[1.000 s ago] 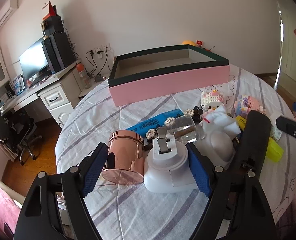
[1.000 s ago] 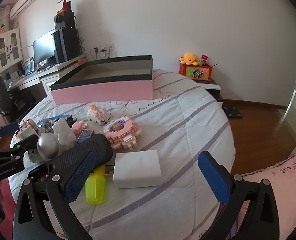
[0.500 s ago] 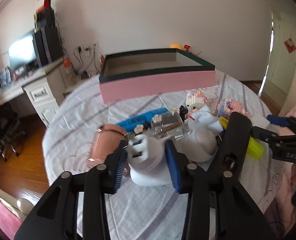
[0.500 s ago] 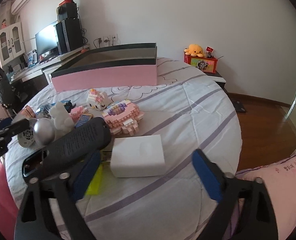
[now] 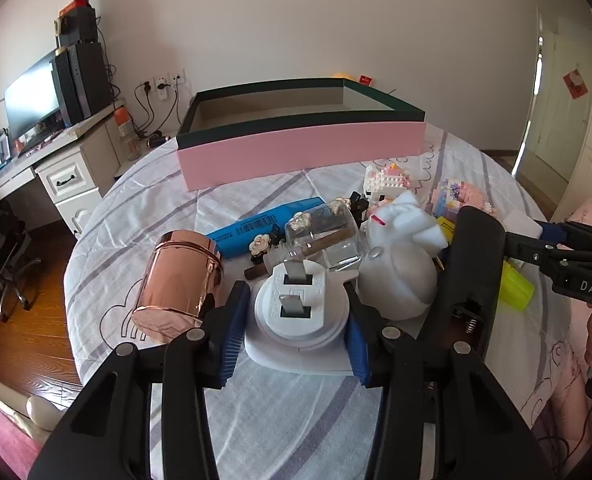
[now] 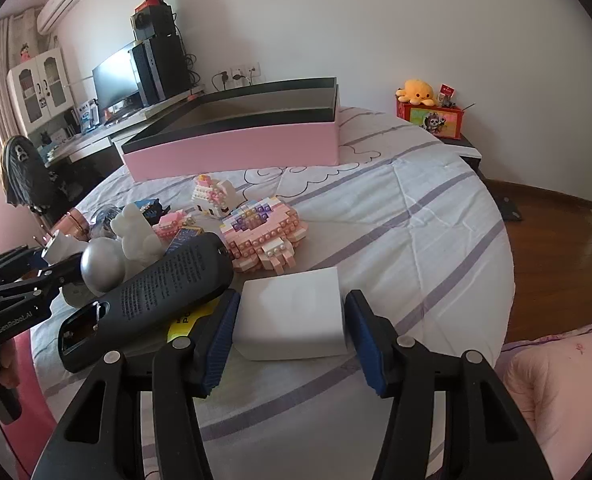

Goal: Organize rigid objects
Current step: 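Grasp the white plug charger with the left tool while the right tool grasps the white square charger, then carry both chargers over the pink box and open both tools to drop them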

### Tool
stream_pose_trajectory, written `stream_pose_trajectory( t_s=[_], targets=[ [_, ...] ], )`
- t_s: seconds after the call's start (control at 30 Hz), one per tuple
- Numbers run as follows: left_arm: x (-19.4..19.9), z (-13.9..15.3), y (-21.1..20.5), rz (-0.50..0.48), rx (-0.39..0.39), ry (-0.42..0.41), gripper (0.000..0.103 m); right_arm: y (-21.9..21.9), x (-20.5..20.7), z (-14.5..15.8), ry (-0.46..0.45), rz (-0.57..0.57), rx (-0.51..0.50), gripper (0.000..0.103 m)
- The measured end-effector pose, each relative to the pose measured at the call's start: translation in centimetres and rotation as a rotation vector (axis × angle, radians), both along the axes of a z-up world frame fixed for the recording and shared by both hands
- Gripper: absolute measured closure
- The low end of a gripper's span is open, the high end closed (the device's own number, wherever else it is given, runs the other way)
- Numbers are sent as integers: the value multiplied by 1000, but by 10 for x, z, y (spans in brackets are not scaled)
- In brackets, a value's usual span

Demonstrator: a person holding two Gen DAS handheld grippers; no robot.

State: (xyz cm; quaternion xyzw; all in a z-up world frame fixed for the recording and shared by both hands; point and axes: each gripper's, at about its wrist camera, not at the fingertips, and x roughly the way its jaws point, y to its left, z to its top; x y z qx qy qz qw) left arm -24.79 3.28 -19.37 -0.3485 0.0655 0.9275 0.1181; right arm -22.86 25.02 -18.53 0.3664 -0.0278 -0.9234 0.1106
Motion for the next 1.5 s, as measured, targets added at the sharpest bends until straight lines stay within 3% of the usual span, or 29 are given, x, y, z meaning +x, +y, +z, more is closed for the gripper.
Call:
stream_pose_trajectory(
  t_s=[0.33,0.77,1.0,1.17,1.33,1.5],
  targets=[
    [7,17,-3,-4,6,38,58,-3,8,12,30,-16,26,48],
    [-23,70,3,-51,42,133,58,-17,-16,70,153,17,83,48],
    [-85,97,8,-65,54,140,58,-39,-72,105,192,78,84,48],
    [-148,108,17,-54,44,107,58,-56,-129,120,167,118,81,48],
    [-210,100,24,-39,19,29,58,-71,-190,115,101,135,73,48],
    [-253,74,28,-18,-17,-61,58,-82,-235,93,6,147,92,47]
  ],
)
